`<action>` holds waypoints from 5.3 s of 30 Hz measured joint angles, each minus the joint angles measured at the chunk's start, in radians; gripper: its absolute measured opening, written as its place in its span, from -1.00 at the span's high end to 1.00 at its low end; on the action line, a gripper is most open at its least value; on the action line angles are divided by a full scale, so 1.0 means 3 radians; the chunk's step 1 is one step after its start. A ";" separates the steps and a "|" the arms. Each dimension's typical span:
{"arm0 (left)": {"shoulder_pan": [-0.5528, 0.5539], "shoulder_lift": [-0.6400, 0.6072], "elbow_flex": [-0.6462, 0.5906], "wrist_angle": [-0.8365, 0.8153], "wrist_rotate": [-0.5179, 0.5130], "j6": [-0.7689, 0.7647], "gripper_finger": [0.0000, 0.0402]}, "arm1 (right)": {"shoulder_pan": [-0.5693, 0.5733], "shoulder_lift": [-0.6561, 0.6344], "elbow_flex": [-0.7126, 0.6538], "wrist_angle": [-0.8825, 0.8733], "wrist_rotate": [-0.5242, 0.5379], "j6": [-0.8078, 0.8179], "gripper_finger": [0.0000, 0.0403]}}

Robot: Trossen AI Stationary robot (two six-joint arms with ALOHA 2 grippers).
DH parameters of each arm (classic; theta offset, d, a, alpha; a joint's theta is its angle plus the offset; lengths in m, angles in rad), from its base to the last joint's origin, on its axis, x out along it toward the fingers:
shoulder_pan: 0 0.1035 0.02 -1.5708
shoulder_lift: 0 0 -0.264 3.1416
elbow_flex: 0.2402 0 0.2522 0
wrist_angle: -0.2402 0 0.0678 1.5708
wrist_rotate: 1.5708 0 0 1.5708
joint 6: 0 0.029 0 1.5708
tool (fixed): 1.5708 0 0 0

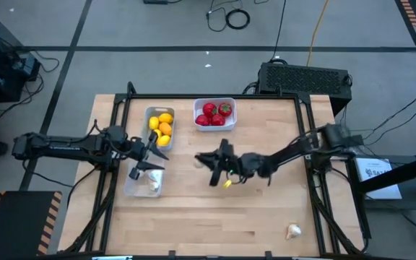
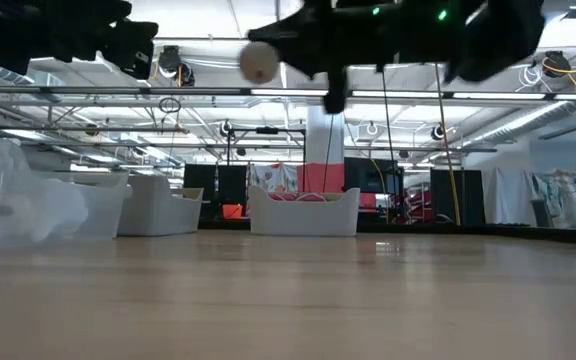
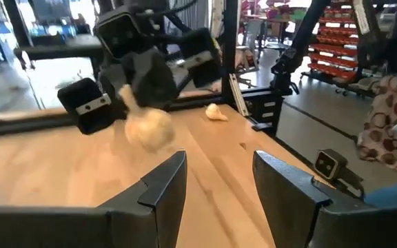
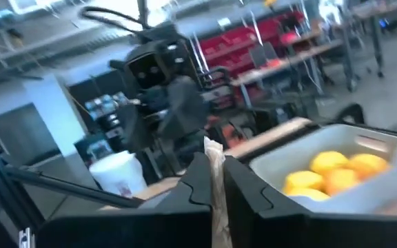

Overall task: Sort produce into baskets
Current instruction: Put the white garlic into the transparent bin

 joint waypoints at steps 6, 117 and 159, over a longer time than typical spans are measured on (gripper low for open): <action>-0.0072 0.0219 -0.0001 0.0174 -0.0013 -0.0184 0.12 | 0.0088 0.0642 0.0516 0.0135 -0.0012 -0.0127 0.98; -0.0360 -0.0371 0.0184 -0.1123 -0.1727 -0.0809 0.12 | 0.1973 0.0639 0.3183 -0.9032 -0.2381 0.2743 -0.06; -0.1334 0.0391 -0.0128 0.0626 -0.1863 -0.0966 0.12 | 0.2478 0.0638 0.2007 -0.7772 -0.2379 0.0346 -0.07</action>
